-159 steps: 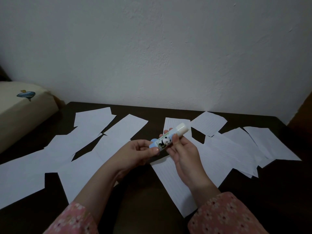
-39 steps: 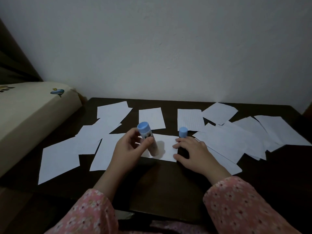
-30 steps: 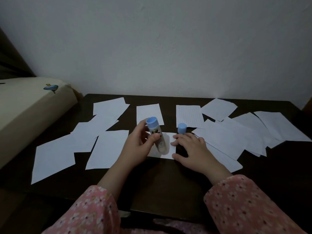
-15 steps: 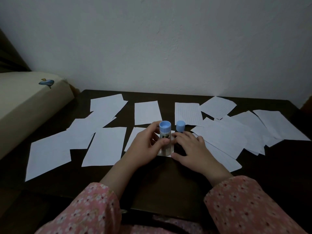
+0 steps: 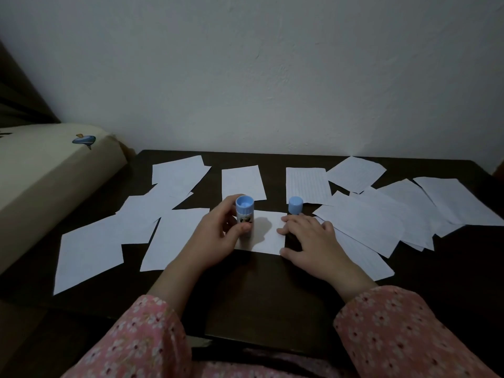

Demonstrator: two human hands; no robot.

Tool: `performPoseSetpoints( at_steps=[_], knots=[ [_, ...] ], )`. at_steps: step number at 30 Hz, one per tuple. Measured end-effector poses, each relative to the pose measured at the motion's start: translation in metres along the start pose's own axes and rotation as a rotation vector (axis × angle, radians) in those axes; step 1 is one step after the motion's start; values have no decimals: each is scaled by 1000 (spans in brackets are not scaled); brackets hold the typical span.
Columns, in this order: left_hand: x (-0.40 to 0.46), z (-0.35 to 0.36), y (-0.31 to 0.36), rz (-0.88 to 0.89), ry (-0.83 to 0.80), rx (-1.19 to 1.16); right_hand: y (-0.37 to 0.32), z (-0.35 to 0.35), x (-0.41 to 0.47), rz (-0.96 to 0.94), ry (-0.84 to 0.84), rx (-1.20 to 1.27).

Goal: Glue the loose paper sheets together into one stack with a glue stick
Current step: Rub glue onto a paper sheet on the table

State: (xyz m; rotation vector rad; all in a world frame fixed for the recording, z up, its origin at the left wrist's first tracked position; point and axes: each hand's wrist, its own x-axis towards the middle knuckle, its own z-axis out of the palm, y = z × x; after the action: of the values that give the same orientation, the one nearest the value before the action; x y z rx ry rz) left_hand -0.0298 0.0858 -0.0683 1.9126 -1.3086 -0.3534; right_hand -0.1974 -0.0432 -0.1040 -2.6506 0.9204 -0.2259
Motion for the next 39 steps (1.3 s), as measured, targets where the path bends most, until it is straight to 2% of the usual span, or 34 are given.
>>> performPoseSetpoints(
  at_steps=[22, 24, 27, 34, 36, 39],
  knots=[
    [-3, -28, -29, -63, 161, -24, -8, -3, 4, 66, -12, 27],
    [-2, -27, -29, -97, 244, -137, -7, -3, 3, 60, -12, 23],
    [4, -30, -28, -196, 428, -490, -7, -2, 2, 56, 2, 18],
    [21, -25, -14, -351, 666, -905, -7, -3, 0, 44, 7, 26],
    [23, -23, -9, -355, 617, -870, -6, -3, -1, 40, 8, 19],
    [24, -13, 0, -310, 414, -742, -5, -3, -2, 29, 2, 21]
  ],
)
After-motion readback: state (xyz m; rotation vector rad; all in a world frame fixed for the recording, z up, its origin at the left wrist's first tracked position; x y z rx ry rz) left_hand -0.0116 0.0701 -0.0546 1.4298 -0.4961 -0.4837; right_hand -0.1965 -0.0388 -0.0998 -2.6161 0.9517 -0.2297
